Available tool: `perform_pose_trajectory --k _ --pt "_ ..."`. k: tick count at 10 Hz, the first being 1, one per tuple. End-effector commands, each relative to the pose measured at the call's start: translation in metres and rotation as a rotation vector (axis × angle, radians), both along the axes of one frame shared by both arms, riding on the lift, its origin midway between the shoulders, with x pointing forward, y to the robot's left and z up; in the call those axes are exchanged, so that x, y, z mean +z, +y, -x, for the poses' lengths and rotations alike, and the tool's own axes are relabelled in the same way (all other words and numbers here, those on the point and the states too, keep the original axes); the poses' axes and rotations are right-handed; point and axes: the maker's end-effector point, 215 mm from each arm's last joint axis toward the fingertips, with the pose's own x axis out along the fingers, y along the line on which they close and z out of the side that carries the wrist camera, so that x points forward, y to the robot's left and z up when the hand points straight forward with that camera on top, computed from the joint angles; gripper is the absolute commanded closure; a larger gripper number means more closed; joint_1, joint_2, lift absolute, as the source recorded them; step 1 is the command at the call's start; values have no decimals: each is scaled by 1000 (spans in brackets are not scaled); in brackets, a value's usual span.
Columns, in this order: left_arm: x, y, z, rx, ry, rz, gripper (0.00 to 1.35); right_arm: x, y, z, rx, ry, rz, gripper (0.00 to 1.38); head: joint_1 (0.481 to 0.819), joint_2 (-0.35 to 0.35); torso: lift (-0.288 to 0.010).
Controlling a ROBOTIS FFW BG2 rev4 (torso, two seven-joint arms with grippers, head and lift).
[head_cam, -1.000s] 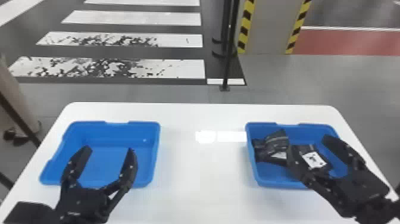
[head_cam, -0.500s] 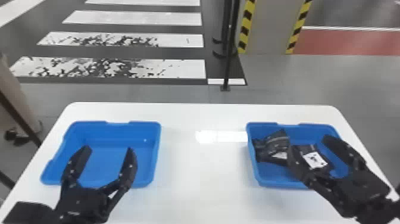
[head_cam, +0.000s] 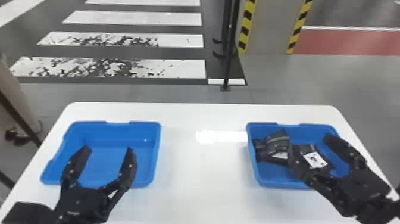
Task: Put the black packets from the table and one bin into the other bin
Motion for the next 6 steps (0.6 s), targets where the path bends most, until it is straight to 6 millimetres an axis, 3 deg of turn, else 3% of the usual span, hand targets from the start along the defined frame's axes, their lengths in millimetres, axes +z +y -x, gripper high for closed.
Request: perform_pose_trajectory --k 1,6 --pt "-2 0 0 0 4 2 127 0 1 0 3 -5 0 219 695 -25 -110" --pt "1 5 0 11 -4 13 128 7 2 -1 6 -24 3 219 695 -20 -110"
